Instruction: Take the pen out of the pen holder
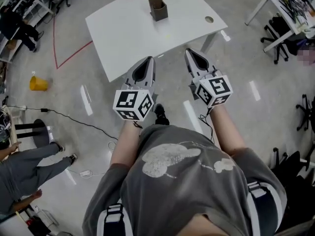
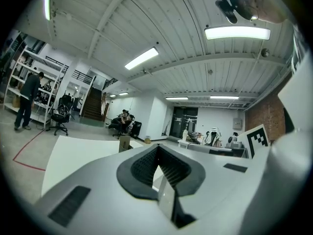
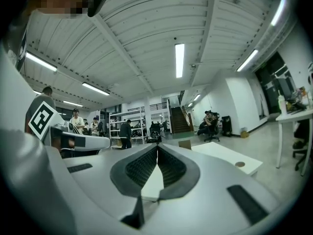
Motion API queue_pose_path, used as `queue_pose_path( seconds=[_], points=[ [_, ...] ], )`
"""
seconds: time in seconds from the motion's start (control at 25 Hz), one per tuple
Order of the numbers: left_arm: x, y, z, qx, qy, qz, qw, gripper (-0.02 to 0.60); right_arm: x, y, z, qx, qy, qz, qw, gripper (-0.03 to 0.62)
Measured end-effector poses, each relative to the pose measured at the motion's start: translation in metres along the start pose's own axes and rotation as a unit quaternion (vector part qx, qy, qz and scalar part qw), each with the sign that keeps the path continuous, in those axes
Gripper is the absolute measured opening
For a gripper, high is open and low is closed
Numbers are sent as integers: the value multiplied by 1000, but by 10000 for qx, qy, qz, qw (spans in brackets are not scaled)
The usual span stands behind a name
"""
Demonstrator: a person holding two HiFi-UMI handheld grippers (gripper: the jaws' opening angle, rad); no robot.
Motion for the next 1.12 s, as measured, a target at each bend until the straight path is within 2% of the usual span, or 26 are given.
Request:
queue_pose_path(
  seconds=[0.32, 0.68, 1.12],
  points=[
    [67, -42, 16, 52, 85, -39, 9999, 8, -3, -85, 12, 37, 22, -31, 10000, 8],
    [125, -69, 24, 100, 196, -144, 9997, 8, -7, -148, 9, 138, 26, -239, 9996, 8],
    [159, -95, 26, 161, 275, -165, 9994, 8, -25, -189, 6, 203, 1, -405, 9990, 8]
  ],
)
Point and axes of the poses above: the fingertips, and each gripper's own axes: y backward along the fingers, x to its left, z out of its top, the point moved 1 cm from there along y, backward along the fingers, and after that the axes turned 8 degrees about -z, right-handed, at the moved point
